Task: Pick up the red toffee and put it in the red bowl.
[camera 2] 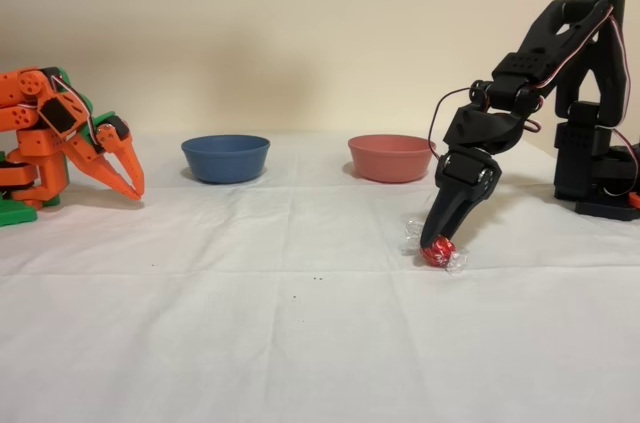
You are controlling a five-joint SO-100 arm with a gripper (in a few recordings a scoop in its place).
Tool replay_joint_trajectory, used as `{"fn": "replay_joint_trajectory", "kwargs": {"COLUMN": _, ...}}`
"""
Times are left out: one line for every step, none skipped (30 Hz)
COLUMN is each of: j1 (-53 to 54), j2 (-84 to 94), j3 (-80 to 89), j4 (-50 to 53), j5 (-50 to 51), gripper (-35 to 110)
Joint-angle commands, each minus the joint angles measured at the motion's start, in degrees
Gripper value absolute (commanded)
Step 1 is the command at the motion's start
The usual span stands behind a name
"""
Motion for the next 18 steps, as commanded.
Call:
{"fn": "replay_joint_trajectory", "kwargs": {"j1": -0.35, "j2": 0.62, "j3": -2.11, "j4": -0.53, "j5": -1.14, "gripper": 23}}
{"fn": "replay_joint_trajectory", "kwargs": {"j1": -0.35, "j2": 0.62, "j3": -1.93, "j4": -0.79, "j5": -1.05, "gripper": 20}}
{"fn": "replay_joint_trajectory", "kwargs": {"j1": -0.35, "j2": 0.70, "j3": -1.67, "j4": -1.14, "j5": -0.97, "gripper": 17}}
{"fn": "replay_joint_trajectory", "kwargs": {"j1": -0.26, "j2": 0.79, "j3": -1.49, "j4": -1.41, "j5": -0.88, "gripper": 14}}
{"fn": "replay_joint_trajectory", "kwargs": {"j1": -0.26, "j2": 0.88, "j3": -1.49, "j4": -1.49, "j5": -0.79, "gripper": 13}}
{"fn": "replay_joint_trajectory", "kwargs": {"j1": -0.26, "j2": 0.97, "j3": -1.49, "j4": -1.58, "j5": -0.70, "gripper": 12}}
{"fn": "replay_joint_trajectory", "kwargs": {"j1": -0.26, "j2": 1.05, "j3": -1.49, "j4": -1.58, "j5": -0.70, "gripper": 11}}
{"fn": "replay_joint_trajectory", "kwargs": {"j1": -0.26, "j2": 1.23, "j3": -1.49, "j4": -1.58, "j5": -0.62, "gripper": 10}}
{"fn": "replay_joint_trajectory", "kwargs": {"j1": -0.26, "j2": 1.41, "j3": -1.49, "j4": -1.58, "j5": -0.53, "gripper": 10}}
{"fn": "replay_joint_trajectory", "kwargs": {"j1": -0.26, "j2": 1.49, "j3": -1.67, "j4": -1.41, "j5": -0.44, "gripper": 9}}
{"fn": "replay_joint_trajectory", "kwargs": {"j1": -0.26, "j2": 1.58, "j3": -1.93, "j4": -1.23, "j5": -0.35, "gripper": 9}}
{"fn": "replay_joint_trajectory", "kwargs": {"j1": -0.35, "j2": 1.49, "j3": -2.29, "j4": -0.97, "j5": -0.35, "gripper": 9}}
{"fn": "replay_joint_trajectory", "kwargs": {"j1": -0.35, "j2": 1.41, "j3": -2.64, "j4": -0.70, "j5": -0.26, "gripper": 9}}
{"fn": "replay_joint_trajectory", "kwargs": {"j1": -0.35, "j2": 1.32, "j3": -2.90, "j4": -0.44, "j5": -0.26, "gripper": 9}}
{"fn": "replay_joint_trajectory", "kwargs": {"j1": -0.35, "j2": 1.32, "j3": -3.08, "j4": -0.35, "j5": -0.26, "gripper": 9}}
{"fn": "replay_joint_trajectory", "kwargs": {"j1": -0.35, "j2": 1.32, "j3": -3.08, "j4": -0.26, "j5": -0.18, "gripper": 9}}
{"fn": "replay_joint_trajectory", "kwargs": {"j1": -0.35, "j2": 1.41, "j3": -3.16, "j4": -0.26, "j5": -0.18, "gripper": 9}}
{"fn": "replay_joint_trajectory", "kwargs": {"j1": -0.35, "j2": 1.41, "j3": -3.16, "j4": -0.26, "j5": -0.18, "gripper": 9}}
